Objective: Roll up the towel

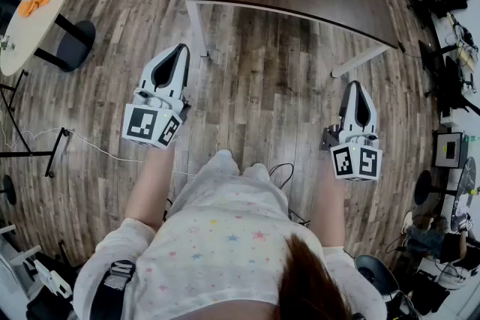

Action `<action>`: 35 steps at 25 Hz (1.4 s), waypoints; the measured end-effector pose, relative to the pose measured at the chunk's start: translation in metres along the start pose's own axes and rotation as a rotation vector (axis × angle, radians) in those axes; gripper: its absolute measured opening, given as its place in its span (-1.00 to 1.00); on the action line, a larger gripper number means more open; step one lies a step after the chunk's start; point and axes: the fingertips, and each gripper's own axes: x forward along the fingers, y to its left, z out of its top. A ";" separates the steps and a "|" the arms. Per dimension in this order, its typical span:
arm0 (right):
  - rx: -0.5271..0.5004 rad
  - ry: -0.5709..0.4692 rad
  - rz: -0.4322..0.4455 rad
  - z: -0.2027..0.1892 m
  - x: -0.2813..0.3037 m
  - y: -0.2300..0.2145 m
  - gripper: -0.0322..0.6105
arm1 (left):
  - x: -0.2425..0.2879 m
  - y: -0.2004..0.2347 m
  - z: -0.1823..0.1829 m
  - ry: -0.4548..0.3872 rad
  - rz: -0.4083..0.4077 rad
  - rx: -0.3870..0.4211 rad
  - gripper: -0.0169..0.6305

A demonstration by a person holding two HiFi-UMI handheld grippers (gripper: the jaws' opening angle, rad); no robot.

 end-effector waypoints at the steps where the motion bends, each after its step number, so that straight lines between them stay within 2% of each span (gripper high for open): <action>1: -0.002 0.007 -0.003 0.000 0.001 0.002 -0.90 | 0.001 0.001 -0.001 0.003 0.001 -0.001 -0.91; 6: -0.011 0.019 0.003 -0.002 0.006 0.011 -0.90 | 0.004 0.004 -0.005 0.010 0.003 -0.009 -0.91; 11: 0.029 -0.004 0.010 0.006 0.008 0.020 -0.90 | 0.005 0.002 -0.006 0.026 0.002 0.008 -0.91; 17: 0.048 0.017 0.007 0.004 0.017 0.030 -0.89 | 0.007 0.006 -0.013 0.079 -0.001 0.032 -0.91; 19: 0.038 0.044 0.020 -0.001 0.021 0.034 -0.63 | 0.008 0.008 -0.015 0.095 0.000 0.041 -0.89; 20: 0.037 0.058 0.022 -0.004 0.022 0.036 -0.55 | 0.009 0.008 -0.016 0.106 -0.002 0.046 -0.79; 22: 0.044 0.066 0.024 -0.008 0.024 0.035 -0.45 | 0.012 0.007 -0.019 0.125 -0.010 0.052 -0.46; 25: 0.067 0.060 0.031 -0.011 0.030 0.030 -0.41 | 0.021 0.006 -0.022 0.137 -0.013 0.050 -0.29; 27: 0.071 0.064 0.043 -0.015 0.036 0.027 -0.34 | 0.026 0.008 -0.028 0.149 -0.002 0.042 -0.24; 31: 0.036 0.076 0.063 -0.022 0.056 0.018 -0.33 | 0.043 0.010 -0.039 0.164 0.015 0.025 -0.22; 35: 0.044 0.084 0.093 -0.028 0.084 0.002 -0.33 | 0.068 0.010 -0.042 0.161 0.047 0.033 -0.22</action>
